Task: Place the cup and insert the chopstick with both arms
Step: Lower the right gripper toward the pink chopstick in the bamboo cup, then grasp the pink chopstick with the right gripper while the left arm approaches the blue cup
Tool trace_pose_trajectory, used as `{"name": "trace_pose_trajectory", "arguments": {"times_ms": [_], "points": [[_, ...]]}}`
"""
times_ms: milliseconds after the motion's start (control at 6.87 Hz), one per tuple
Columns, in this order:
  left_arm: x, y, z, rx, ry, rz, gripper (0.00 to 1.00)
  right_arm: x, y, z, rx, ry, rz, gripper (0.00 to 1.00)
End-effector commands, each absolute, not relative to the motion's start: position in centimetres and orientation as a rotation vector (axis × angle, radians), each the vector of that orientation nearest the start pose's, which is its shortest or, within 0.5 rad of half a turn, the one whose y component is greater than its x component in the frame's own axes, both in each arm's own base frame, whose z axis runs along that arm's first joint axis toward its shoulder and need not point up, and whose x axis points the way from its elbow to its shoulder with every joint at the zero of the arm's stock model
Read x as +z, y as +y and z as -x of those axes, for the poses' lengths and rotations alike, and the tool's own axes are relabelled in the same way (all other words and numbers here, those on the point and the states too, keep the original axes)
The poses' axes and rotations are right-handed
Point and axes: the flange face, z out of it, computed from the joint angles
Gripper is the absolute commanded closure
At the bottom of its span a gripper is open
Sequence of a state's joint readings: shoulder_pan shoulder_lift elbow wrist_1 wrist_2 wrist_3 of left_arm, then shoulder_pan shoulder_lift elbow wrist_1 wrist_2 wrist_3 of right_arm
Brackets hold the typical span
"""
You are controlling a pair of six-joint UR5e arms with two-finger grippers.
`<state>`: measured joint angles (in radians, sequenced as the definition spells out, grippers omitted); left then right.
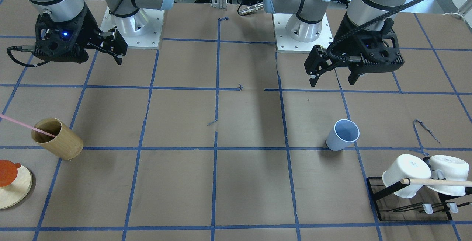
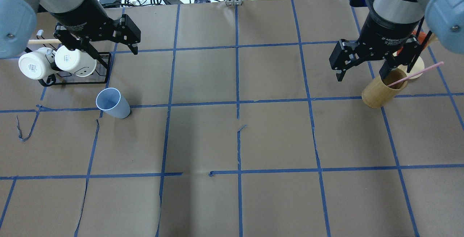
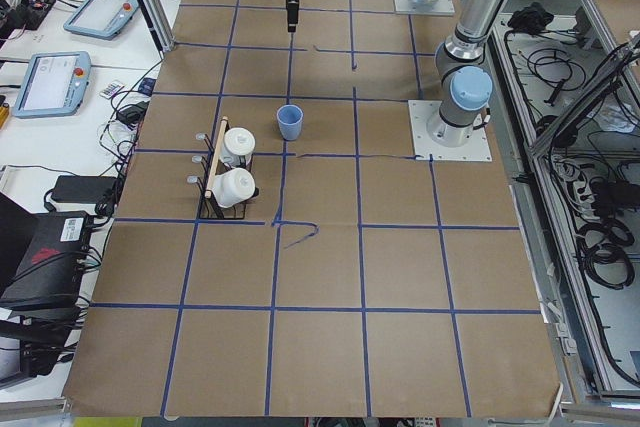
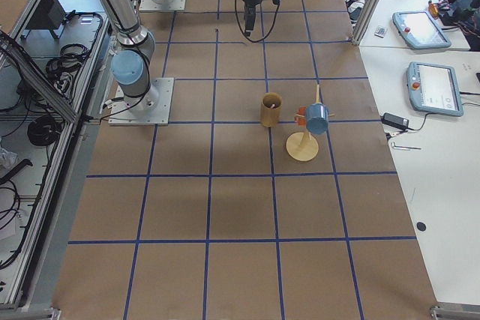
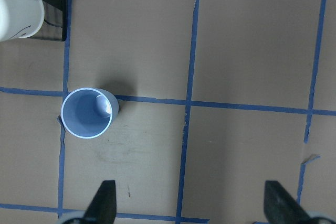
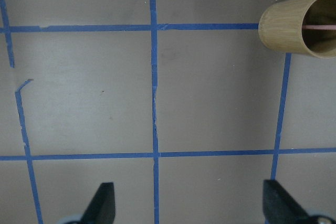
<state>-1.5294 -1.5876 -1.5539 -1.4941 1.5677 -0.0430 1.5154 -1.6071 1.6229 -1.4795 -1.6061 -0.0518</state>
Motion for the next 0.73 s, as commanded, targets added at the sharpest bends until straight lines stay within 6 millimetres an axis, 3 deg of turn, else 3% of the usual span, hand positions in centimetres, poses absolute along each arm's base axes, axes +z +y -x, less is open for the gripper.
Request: {"name": "trace_pose_trajectory", "arguments": {"times_ms": [0, 291, 437, 583], "points": [[49.7, -51.2, 11.3, -0.123, 3.140, 0.132, 0.00, 47.2, -48.0, -10.2, 0.113, 3.171, -0.017, 0.00], [48.7, -51.2, 10.1, -0.091, 3.135, 0.047, 0.00, 46.5, -49.6, -9.8, 0.035, 3.173, -0.186, 0.00], [47.1, -51.5, 6.2, -0.062, 3.143, -0.019, 0.00, 46.5, -50.6, -8.8, -0.021, 3.165, -0.335, 0.00], [44.5, -52.5, 0.4, -0.028, 3.154, 0.127, 0.00, 46.6, -51.2, -7.0, -0.067, 3.171, -0.407, 0.00]]}}
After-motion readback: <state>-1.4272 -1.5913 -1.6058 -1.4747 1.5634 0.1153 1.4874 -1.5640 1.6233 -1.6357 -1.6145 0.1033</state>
